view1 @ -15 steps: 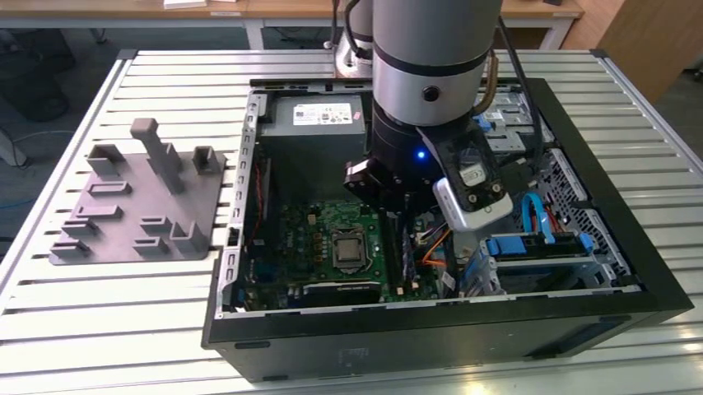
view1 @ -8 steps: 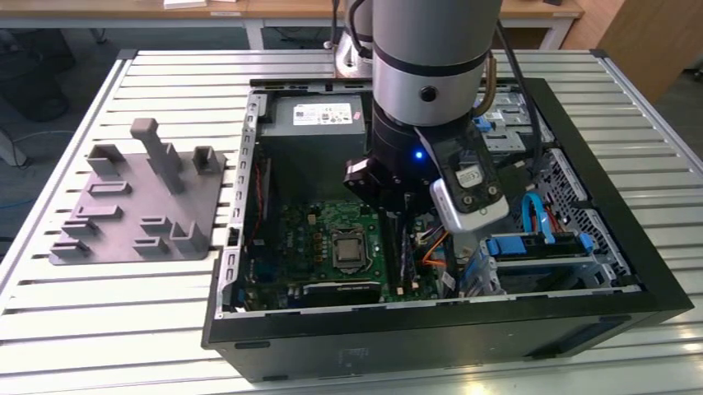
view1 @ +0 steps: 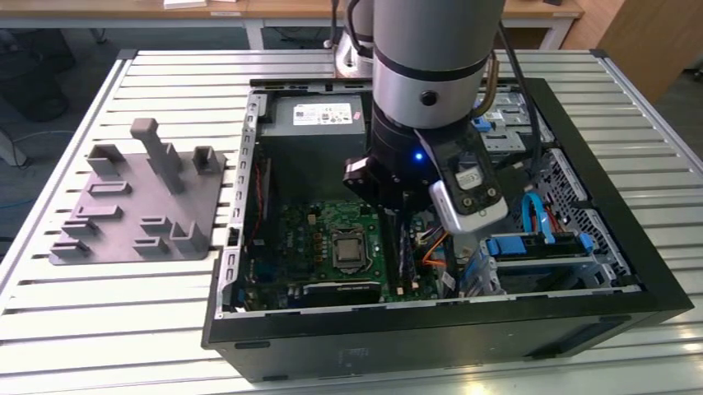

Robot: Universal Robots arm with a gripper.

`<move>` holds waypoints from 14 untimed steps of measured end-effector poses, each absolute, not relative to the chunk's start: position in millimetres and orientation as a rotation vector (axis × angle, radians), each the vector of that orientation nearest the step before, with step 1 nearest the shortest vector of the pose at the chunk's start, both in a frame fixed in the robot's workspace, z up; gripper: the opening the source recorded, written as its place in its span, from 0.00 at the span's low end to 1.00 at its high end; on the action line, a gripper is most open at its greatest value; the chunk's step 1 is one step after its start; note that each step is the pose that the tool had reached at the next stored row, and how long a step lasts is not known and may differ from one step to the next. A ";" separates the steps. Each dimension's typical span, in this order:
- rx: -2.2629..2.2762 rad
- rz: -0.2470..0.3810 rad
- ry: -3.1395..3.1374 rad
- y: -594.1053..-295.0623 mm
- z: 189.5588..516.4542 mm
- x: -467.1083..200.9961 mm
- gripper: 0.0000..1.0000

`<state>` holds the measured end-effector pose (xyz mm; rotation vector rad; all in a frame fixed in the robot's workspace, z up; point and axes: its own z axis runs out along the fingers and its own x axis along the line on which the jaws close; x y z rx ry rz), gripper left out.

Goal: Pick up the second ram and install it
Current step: 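Insert the second ram into the second slot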

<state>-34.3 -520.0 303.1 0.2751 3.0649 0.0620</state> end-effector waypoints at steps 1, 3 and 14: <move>0.258 0.069 3.067 -520.0 302.8 -34.3 0.14; 0.215 0.077 3.072 -519.9 301.7 -34.3 0.14; 0.071 0.081 3.081 -517.8 289.7 -34.2 0.14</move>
